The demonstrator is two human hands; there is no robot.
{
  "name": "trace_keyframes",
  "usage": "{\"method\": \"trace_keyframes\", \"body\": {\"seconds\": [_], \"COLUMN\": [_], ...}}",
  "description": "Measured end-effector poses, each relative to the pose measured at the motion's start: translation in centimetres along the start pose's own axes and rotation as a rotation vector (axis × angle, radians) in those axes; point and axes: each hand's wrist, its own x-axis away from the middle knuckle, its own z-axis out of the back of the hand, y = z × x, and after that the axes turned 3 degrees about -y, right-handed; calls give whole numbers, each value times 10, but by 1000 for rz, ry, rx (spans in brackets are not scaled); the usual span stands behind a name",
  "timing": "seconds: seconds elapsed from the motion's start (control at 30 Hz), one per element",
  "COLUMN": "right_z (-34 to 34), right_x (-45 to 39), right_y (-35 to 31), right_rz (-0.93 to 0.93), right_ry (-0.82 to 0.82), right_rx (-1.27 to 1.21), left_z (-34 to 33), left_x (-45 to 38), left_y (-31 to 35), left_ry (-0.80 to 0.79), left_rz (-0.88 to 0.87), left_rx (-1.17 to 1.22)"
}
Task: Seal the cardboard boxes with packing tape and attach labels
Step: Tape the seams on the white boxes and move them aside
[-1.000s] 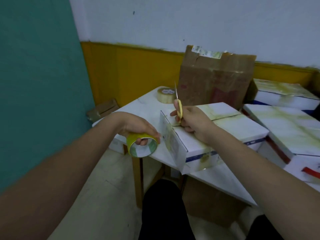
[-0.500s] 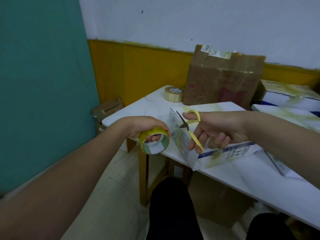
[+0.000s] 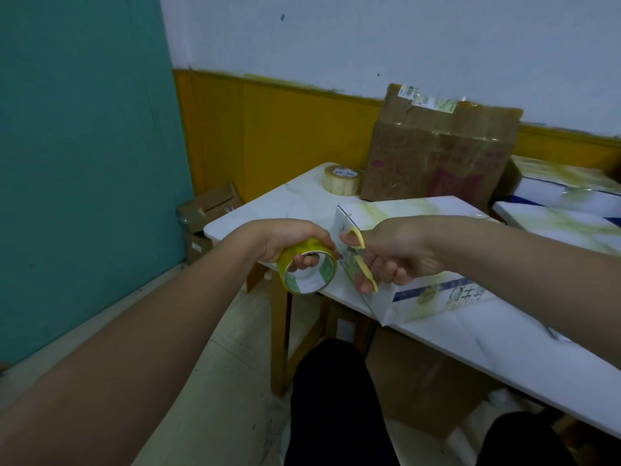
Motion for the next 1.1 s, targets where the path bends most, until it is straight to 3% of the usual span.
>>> {"method": "trace_keyframes", "body": {"seconds": [0.13,0.33,0.53,0.6,0.9,1.0,1.1], "right_z": [-5,-10,-5,2,90,133,177], "right_x": [-11,-7,12,18,49,62,69], "right_y": [9,18,18,19,86,129,188], "right_rz": [53,82,190,245,308,256,104], "right_ry": [117,134,-68,-44,439,729,1076], "right_rx": [-46,16,-100,-143,-303,-89,297], "left_z": [0,3,4,-1,-57,-80,-106], "left_x": [-2,12,50,56,23,1,-19], "left_y": [2,1,23,36,113,148,179], "left_ry": [23,70,117,156,353,459,437], "left_rz": [10,42,-73,-102,-256,-367,-462], "left_rx": [6,-25,-20,-61,-203,-273,-164]}}
